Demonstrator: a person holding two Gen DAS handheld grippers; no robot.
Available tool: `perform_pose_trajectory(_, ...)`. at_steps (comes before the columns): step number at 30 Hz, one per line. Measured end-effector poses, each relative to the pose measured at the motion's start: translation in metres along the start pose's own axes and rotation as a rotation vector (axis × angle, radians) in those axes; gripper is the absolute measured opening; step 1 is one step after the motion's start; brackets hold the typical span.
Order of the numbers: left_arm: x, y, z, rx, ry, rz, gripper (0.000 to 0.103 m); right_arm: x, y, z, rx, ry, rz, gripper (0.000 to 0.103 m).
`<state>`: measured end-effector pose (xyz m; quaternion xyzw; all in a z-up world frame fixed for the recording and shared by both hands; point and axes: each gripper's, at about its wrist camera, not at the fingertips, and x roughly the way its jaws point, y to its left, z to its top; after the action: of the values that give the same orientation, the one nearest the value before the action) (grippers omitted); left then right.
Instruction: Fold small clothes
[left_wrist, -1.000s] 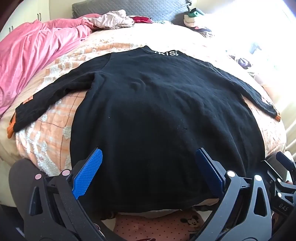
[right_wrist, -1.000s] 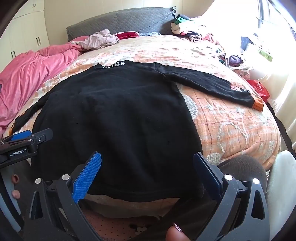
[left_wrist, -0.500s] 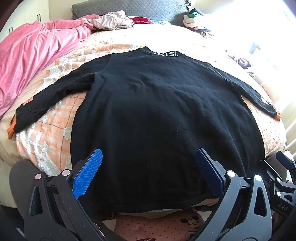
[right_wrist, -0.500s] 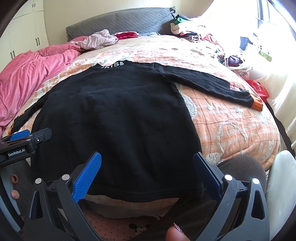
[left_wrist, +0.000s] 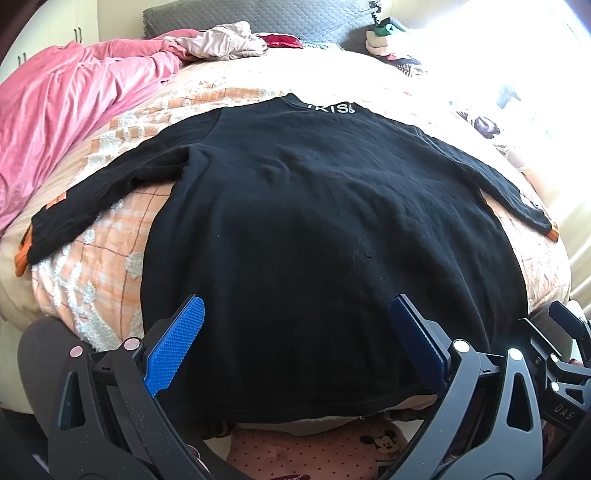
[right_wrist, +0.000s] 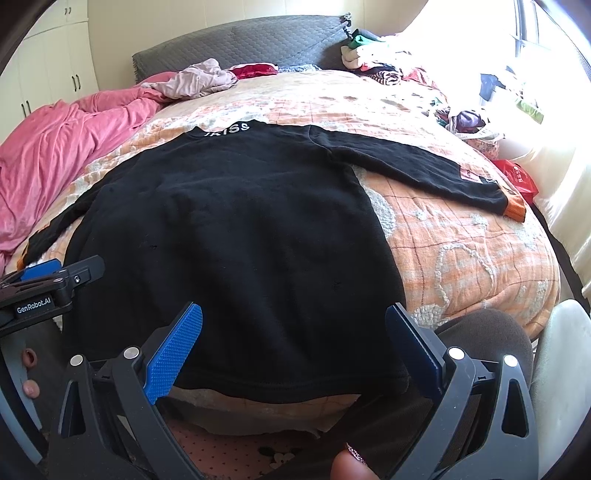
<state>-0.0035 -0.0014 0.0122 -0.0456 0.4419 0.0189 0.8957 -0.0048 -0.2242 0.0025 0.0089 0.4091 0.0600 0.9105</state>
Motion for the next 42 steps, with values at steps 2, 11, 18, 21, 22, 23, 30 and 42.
perform_pose_trajectory(2,0.000,0.000,0.000,0.001,-0.001,0.001,0.095,0.000,0.000,-0.001,-0.002,0.000,-0.002,0.099)
perform_pose_trajectory(11,0.000,0.000,-0.001,0.001,0.002,-0.001,0.095,0.001,0.002,0.000,-0.003,0.001,-0.003,0.099)
perform_pose_trajectory(18,0.001,0.000,-0.001,0.003,0.005,-0.003,0.095,0.001,0.004,0.005,-0.006,-0.008,-0.005,0.099)
perform_pose_trajectory(21,0.002,0.000,0.001,0.004,0.010,-0.004,0.095,0.000,0.005,0.012,-0.007,-0.023,-0.006,0.099)
perform_pose_trajectory(22,0.002,0.000,0.003,0.005,0.009,-0.003,0.095,-0.001,0.005,0.015,-0.007,-0.026,-0.006,0.099)
perform_pose_trajectory(23,0.002,0.000,0.005,0.006,0.007,-0.004,0.095,0.000,0.006,0.018,-0.008,-0.028,-0.005,0.099)
perform_pose_trajectory(30,0.003,-0.003,0.021,0.013,-0.008,-0.006,0.095,0.003,0.013,0.037,-0.023,-0.049,0.000,0.099)
perform_pose_trajectory(42,0.018,0.012,0.056,-0.021,-0.030,0.014,0.095,0.026,0.012,0.064,-0.009,-0.054,-0.001,0.099)
